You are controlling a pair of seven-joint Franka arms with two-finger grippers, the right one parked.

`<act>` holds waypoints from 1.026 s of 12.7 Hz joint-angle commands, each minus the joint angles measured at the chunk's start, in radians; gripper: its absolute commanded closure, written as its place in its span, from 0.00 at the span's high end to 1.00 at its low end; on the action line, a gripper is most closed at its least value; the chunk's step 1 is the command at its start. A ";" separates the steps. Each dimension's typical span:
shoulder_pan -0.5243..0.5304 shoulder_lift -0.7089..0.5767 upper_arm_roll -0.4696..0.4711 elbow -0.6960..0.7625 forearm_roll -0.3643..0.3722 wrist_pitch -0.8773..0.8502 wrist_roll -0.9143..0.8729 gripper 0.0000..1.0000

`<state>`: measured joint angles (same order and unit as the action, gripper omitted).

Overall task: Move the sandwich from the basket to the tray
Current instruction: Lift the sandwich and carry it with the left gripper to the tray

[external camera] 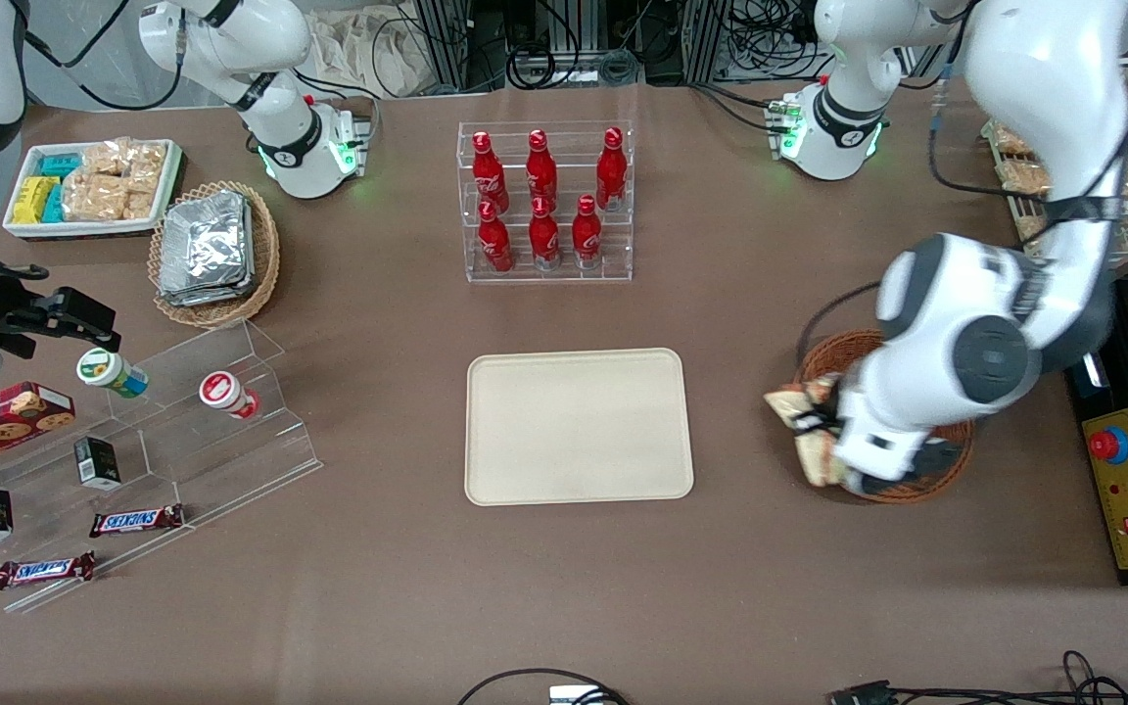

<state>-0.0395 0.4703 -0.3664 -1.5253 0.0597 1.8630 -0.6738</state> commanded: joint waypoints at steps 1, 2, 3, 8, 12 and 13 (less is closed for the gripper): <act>-0.153 0.140 0.014 0.154 0.008 -0.011 -0.003 0.00; -0.186 0.189 0.014 0.187 0.005 -0.004 -0.007 0.00; -0.206 0.224 0.014 0.195 0.005 0.007 -0.006 0.04; -0.234 0.332 0.015 0.152 0.012 0.113 -0.001 0.07; -0.243 0.367 0.018 0.151 0.058 0.114 0.011 0.66; -0.243 0.367 0.017 0.151 0.060 0.114 0.014 1.00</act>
<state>-0.2673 0.8321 -0.3580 -1.3960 0.1005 1.9846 -0.6673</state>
